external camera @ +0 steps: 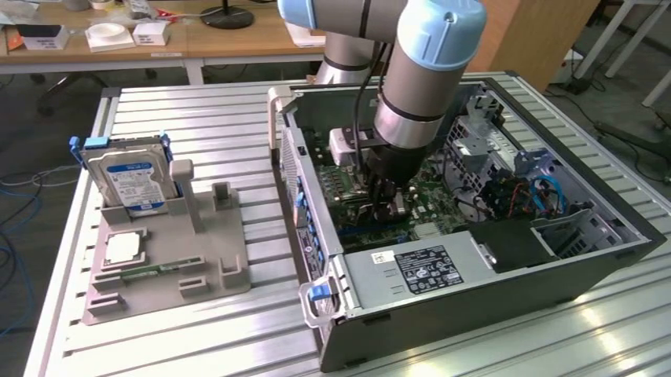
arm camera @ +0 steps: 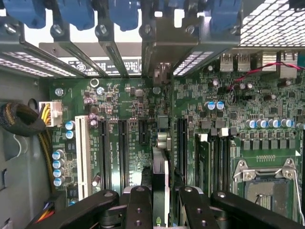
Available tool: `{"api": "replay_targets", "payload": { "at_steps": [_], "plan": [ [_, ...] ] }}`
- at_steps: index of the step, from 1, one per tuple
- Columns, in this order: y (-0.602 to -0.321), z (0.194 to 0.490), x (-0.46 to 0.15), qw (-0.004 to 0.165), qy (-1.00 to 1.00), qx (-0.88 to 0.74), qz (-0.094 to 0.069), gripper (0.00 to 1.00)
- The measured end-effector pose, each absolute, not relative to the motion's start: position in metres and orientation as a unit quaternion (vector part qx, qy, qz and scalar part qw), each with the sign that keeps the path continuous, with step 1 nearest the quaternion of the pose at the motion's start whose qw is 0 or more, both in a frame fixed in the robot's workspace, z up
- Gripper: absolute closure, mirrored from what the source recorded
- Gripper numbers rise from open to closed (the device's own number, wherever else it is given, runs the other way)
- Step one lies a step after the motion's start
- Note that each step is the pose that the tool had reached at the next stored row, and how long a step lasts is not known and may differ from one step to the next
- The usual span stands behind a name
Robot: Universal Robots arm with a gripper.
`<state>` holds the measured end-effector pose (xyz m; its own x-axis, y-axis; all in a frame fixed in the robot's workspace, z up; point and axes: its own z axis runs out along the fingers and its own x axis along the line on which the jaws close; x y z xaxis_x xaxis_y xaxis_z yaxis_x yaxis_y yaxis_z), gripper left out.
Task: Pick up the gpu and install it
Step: 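Insert the gpu into the slot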
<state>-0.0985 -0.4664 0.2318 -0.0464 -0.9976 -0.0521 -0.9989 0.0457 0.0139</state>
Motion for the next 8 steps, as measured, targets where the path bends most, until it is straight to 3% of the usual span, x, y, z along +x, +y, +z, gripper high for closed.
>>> {"api": "replay_targets", "payload": {
  "at_steps": [8],
  "plan": [
    [-0.4662, 0.2317, -0.0993, 0.014, 0.723, -0.69, 0.023, 0.73]
  ]
}}
